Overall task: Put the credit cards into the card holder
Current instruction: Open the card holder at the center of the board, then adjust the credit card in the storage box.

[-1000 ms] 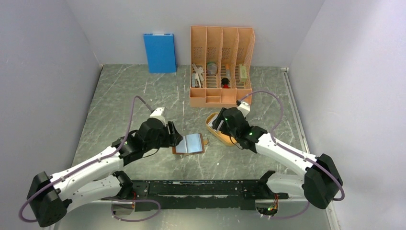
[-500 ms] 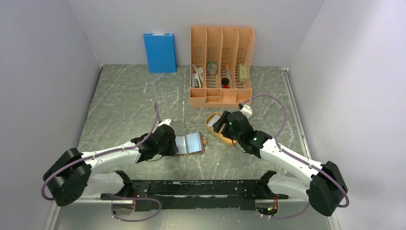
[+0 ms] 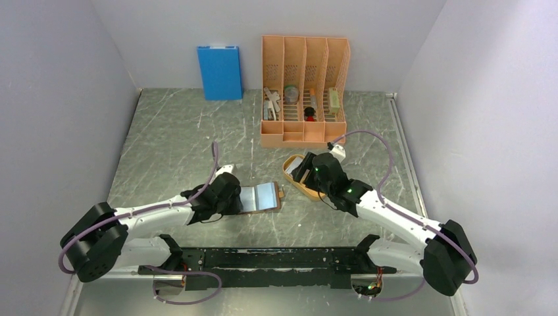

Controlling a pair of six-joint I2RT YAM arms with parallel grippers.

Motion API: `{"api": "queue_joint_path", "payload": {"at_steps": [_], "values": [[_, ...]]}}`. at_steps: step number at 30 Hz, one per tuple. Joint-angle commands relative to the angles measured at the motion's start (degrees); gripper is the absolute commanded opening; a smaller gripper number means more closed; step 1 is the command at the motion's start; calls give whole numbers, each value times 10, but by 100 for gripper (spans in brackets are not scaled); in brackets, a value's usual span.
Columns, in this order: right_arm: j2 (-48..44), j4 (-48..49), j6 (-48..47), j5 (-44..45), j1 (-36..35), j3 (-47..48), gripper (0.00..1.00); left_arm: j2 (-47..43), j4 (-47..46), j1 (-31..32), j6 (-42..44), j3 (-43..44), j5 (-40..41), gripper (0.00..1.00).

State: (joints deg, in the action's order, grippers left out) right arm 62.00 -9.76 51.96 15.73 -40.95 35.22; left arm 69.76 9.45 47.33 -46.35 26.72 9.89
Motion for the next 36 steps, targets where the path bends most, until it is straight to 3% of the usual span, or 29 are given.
{"api": "queue_joint_path", "payload": {"at_steps": [1,17,36], "values": [[15,-14,23,14,17,9,72,-26,8,-2,2,9,5,28],[132,86,76,-61,89,3,67,-107,58,-2,10,60,-20,36],[230,117,82,-61,107,17,56,-58,5,-2,12,75,-64,38]]}}
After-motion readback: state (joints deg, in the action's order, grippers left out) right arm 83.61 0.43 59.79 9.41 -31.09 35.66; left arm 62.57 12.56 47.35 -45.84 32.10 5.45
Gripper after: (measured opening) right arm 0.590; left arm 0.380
